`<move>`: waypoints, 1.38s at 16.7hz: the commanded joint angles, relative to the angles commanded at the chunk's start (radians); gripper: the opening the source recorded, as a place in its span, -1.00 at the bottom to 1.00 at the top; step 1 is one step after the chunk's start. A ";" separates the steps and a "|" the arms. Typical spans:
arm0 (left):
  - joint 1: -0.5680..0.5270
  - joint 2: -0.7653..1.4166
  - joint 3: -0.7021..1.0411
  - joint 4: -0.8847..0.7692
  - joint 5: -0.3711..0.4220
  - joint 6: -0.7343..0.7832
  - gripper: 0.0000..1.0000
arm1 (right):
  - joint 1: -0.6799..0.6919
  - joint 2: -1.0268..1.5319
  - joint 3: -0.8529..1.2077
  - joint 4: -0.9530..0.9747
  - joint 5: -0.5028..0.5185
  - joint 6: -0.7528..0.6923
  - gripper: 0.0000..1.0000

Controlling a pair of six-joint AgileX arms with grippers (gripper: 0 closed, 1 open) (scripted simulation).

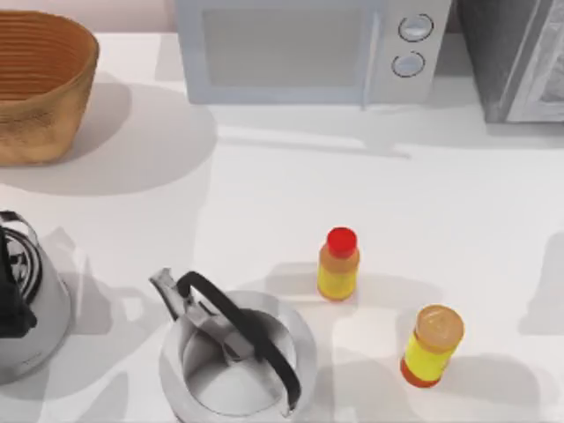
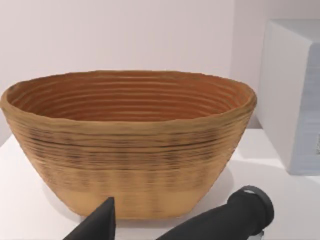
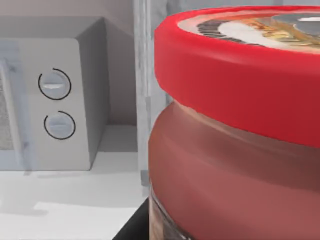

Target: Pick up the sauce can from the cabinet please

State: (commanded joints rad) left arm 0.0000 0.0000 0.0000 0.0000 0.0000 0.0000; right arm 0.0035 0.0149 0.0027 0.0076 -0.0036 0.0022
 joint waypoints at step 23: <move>0.000 0.000 0.000 0.000 0.000 0.000 1.00 | 0.025 1.871 0.293 1.601 -0.646 0.016 -1.00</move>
State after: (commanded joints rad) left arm 0.0000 0.0000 0.0000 0.0000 0.0000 0.0000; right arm 0.0287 1.8856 0.2959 1.6084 -0.6500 0.0183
